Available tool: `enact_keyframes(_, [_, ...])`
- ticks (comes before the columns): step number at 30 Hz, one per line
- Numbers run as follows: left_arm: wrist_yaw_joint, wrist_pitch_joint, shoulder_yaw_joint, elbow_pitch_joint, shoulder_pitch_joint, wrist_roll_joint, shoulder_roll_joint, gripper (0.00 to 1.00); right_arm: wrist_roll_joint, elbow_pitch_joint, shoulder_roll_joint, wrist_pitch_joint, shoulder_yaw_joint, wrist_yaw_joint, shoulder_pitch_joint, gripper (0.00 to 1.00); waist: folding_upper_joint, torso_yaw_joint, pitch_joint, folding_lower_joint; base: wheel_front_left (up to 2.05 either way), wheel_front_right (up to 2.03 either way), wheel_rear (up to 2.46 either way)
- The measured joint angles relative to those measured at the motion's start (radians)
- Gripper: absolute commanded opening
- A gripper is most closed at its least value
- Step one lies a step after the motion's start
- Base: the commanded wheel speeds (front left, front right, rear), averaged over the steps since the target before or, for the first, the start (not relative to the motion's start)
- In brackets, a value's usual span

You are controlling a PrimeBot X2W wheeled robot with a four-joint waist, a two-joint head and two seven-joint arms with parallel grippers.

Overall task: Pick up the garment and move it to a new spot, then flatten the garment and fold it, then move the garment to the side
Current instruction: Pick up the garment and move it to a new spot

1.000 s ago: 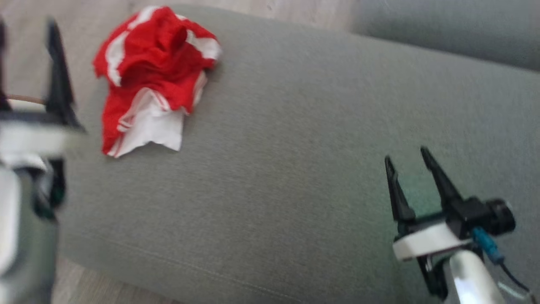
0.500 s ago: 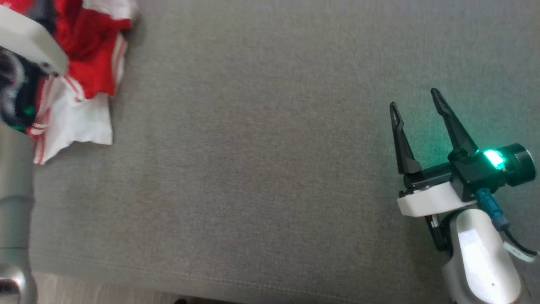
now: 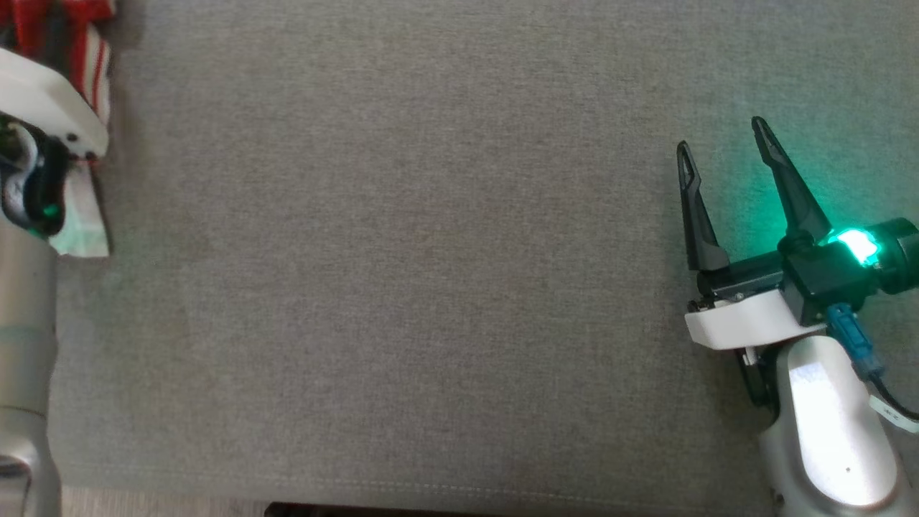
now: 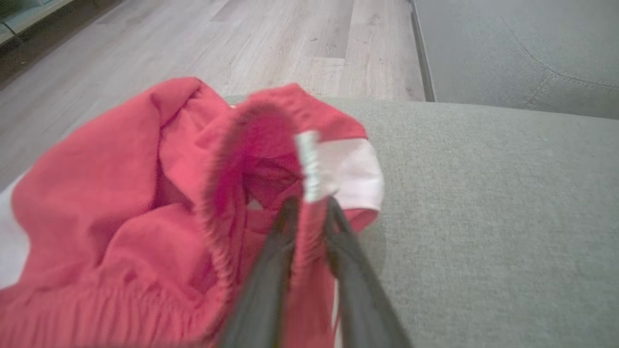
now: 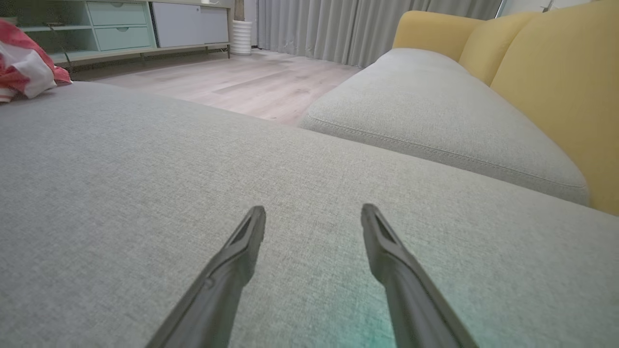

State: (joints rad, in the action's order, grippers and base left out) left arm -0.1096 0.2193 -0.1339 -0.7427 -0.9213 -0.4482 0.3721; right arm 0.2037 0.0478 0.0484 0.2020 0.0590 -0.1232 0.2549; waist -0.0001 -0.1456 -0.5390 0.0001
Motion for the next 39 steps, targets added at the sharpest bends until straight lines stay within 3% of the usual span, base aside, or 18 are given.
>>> enact_keyframes(1, [0.001,-0.009,0.0,-0.008,-0.009,0.001,0.001,0.03,0.0,0.0,0.0,0.0,0.0,0.0,0.0,1.0,0.0,0.004,-0.003,0.0,0.0,0.0,0.0])
enact_keyframes(2, [0.001,-0.019,-0.002,-0.018,-0.018,0.003,0.001,0.0,0.0,0.0,0.0,0.0,0.0,0.0,0.0,1.0,0.0,0.008,-0.005,0.0,0.0,0.0,0.0])
enact_keyframes(8, [-0.001,-0.109,-0.029,-0.035,-0.054,0.031,0.011,0.0,-0.015,0.022,0.0,0.01,-0.002,0.0,0.0,1.0,0.0,0.02,0.02,0.0,0.0,0.0,0.0])
enact_keyframes(13, [-0.011,-0.124,-0.08,-0.021,-0.099,0.063,0.04,0.0,-0.05,0.057,0.0,0.024,-0.005,0.0,0.0,1.0,0.0,0.031,0.076,-0.0001,0.0,0.0,0.0])
enact_keyframes(23, [-0.023,-0.078,-0.328,0.147,-0.219,0.103,0.068,0.0,-0.143,0.14,0.0,0.046,-0.006,0.0,-0.005,1.0,0.0001,0.094,0.232,-0.0003,0.0,0.0,0.0])
enact_keyframes(31, [-0.023,-0.064,-0.556,0.288,-0.286,-0.017,0.015,0.0,-0.201,0.162,-0.001,0.049,-0.007,0.0,-0.059,1.0,0.0001,0.209,0.343,-0.0002,0.0,0.0,0.0])
enact_keyframes(36, [-0.023,-0.108,-0.628,0.362,-0.293,-0.125,-0.044,0.0,-0.217,0.157,-0.001,0.049,-0.012,0.0,-0.08,1.0,0.0001,0.273,0.392,-0.0002,0.0,0.0,0.0])
enact_keyframes(39, [-0.023,-0.144,-0.677,0.402,-0.259,-0.175,-0.05,0.0,-0.219,0.154,-0.001,0.049,-0.02,0.0,-0.103,1.0,0.0001,0.295,0.408,-0.0003,0.0,0.0,0.0])
